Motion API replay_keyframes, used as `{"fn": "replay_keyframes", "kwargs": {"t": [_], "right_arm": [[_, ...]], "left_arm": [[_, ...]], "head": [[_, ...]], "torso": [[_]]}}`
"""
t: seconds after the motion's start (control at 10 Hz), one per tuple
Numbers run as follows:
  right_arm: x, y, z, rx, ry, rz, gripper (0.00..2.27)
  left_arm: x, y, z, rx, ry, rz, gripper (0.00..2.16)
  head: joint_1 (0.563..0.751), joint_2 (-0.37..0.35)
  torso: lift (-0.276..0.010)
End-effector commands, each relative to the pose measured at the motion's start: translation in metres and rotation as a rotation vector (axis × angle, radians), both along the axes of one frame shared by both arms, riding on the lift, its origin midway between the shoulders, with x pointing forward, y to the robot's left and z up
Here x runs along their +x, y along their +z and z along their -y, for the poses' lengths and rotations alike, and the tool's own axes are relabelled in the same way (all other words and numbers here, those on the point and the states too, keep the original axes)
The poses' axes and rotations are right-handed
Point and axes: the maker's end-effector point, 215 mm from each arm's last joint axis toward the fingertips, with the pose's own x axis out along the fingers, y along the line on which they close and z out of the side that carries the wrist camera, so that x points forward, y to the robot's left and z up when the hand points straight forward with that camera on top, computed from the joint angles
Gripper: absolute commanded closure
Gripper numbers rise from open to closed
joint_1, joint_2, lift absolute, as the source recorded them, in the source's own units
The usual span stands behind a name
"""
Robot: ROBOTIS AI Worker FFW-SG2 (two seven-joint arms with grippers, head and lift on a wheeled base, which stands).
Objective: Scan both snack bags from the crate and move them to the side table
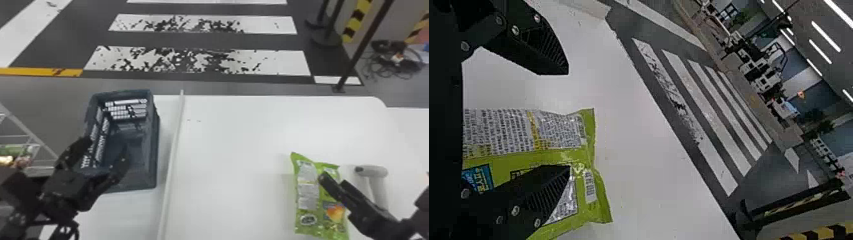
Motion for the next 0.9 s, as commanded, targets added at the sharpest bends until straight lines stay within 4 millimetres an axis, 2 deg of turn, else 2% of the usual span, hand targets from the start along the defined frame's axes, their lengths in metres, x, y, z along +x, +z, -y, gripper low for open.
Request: {"fn": "replay_keyframes", "kwargs": {"t": [0.0,0.1,0.2,0.5,0.8], "right_arm": [[0.002,-0.003,0.005,-0.032,0.013,0.003,1.35],[0.001,-0.004,0.001,-0.044,0.046,0.010,1.91],[0.001,-0.007,-0.002,-0.073,0.062,0.010,2.24],[0.008,0.001,-0.008,-0.189,0.072,0.095,2.24],[-0.001,-0.005,-0.020,-0.278,0.087,0.139,2.24]], "left_arm": [[0.000,0.002,0.000,0.005,0.000,0.009,0.07],[-0.001,0.002,0.000,0.006,0.001,0.007,0.07],[-0.001,0.001,0.001,0.011,-0.001,0.006,0.07],[-0.003,-0.001,0.002,0.012,-0.002,0.002,0.07],[-0.003,0.000,0.003,0.011,-0.004,0.005,0.07]], "head": [[0.695,0.013],[0.695,0.006],[0.695,0.008],[0.695,0.011],[0.695,0.022]], "torso": [[-0.029],[-0.029],[-0.029],[-0.029],[-0.029]]}}
